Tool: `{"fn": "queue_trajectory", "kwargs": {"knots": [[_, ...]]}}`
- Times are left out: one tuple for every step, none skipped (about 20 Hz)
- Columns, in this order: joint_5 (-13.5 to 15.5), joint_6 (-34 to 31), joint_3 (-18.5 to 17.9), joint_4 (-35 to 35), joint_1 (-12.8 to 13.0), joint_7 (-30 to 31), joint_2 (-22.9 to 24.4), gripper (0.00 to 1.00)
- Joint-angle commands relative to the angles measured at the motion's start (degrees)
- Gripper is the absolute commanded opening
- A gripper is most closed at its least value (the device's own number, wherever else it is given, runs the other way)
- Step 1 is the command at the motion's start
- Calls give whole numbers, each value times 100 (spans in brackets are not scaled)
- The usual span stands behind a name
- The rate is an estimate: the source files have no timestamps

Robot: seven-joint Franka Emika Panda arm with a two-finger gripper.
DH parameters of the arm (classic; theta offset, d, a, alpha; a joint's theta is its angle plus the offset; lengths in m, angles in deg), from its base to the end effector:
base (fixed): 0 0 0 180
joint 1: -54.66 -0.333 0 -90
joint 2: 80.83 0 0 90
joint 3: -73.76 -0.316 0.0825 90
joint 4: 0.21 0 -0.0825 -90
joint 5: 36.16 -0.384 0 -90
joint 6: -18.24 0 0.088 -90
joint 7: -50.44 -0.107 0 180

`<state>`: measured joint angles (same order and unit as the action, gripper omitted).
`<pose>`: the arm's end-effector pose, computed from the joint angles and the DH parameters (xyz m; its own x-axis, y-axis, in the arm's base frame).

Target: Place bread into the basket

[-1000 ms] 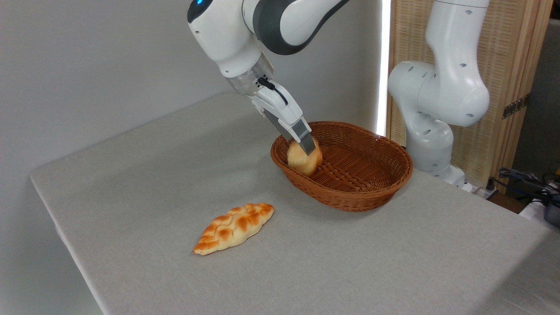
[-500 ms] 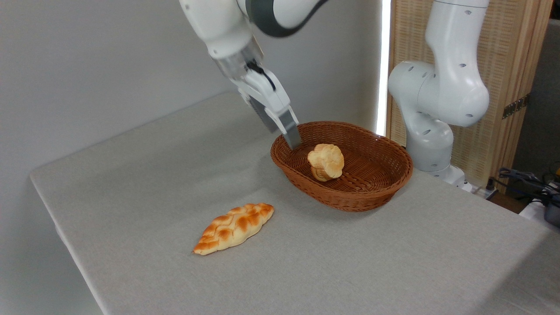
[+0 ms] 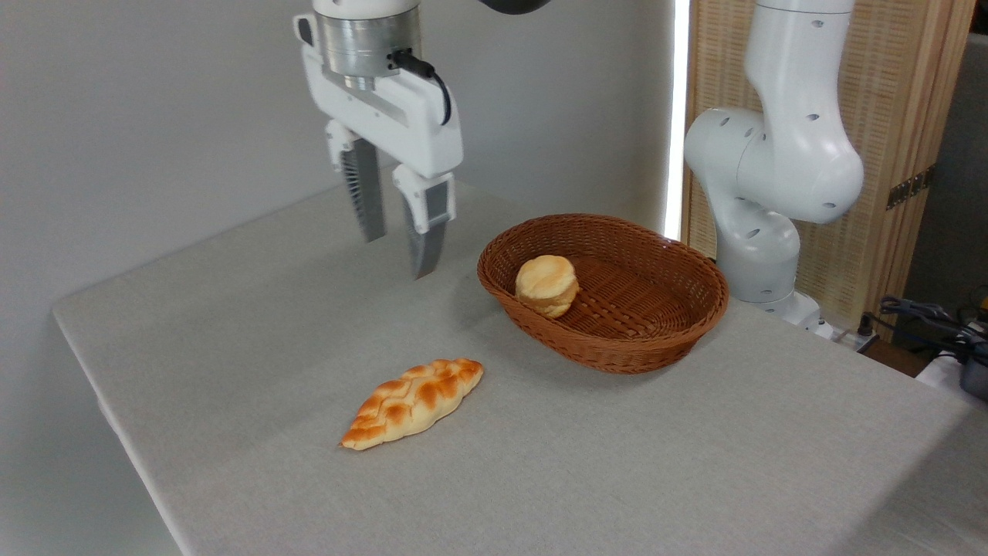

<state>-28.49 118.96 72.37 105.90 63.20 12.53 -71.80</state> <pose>0.5124 -0.0754 0.5922 0.7176 -0.6837 0.1324 -0.6948 -0.7158 0.0696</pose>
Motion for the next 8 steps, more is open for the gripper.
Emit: {"fn": "queue_trajectory", "kwargs": {"knots": [[-20, 430, -177, -346, 52, 74, -376, 100], [-20, 431, -212, -346, 52, 74, -394, 100], [-20, 431, -221, -346, 52, 56, -411, 100], [-20, 431, -221, -337, 52, 56, -411, 100], [-11, 431, -221, -337, 52, 47, -411, 100], [-11, 440, -221, -337, 52, 39, -411, 100], [-2, 440, -221, -337, 43, 39, -411, 100], [7, 440, -221, -337, 43, 39, -411, 100]]}}
